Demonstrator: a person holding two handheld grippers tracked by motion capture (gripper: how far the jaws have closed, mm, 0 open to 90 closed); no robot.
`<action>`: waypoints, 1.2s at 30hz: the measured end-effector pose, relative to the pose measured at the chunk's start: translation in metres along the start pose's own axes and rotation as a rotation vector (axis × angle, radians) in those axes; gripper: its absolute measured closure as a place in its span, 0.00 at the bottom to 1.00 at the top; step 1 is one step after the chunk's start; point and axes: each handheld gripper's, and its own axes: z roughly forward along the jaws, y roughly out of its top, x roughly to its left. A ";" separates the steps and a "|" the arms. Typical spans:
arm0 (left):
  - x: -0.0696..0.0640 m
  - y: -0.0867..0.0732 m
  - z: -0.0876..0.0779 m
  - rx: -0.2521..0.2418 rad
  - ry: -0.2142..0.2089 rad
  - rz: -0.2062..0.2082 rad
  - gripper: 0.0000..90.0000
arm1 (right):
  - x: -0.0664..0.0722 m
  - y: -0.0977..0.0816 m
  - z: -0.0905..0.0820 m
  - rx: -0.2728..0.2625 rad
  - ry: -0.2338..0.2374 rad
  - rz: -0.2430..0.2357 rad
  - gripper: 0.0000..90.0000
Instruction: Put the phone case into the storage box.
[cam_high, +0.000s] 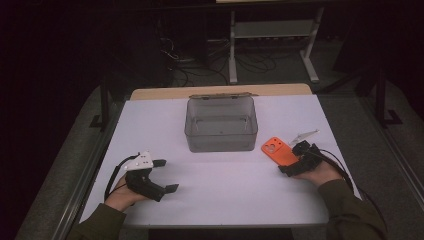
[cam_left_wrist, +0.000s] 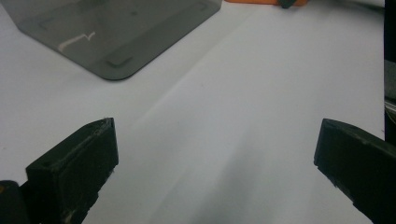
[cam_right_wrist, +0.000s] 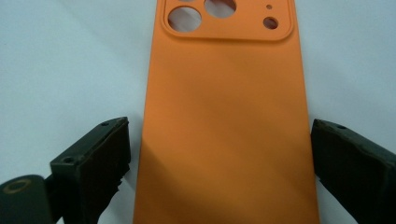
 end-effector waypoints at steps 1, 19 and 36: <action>0.000 0.000 0.000 0.000 0.000 -0.001 0.00 | 0.000 0.000 0.000 0.000 0.000 0.000 0.07; 0.000 -0.001 0.000 0.005 0.000 -0.007 0.00 | 0.001 -0.002 -0.004 -0.018 -0.011 0.023 0.17; 0.000 -0.002 -0.001 0.004 -0.004 -0.008 0.00 | -0.002 -0.002 -0.006 -0.019 0.013 0.046 0.18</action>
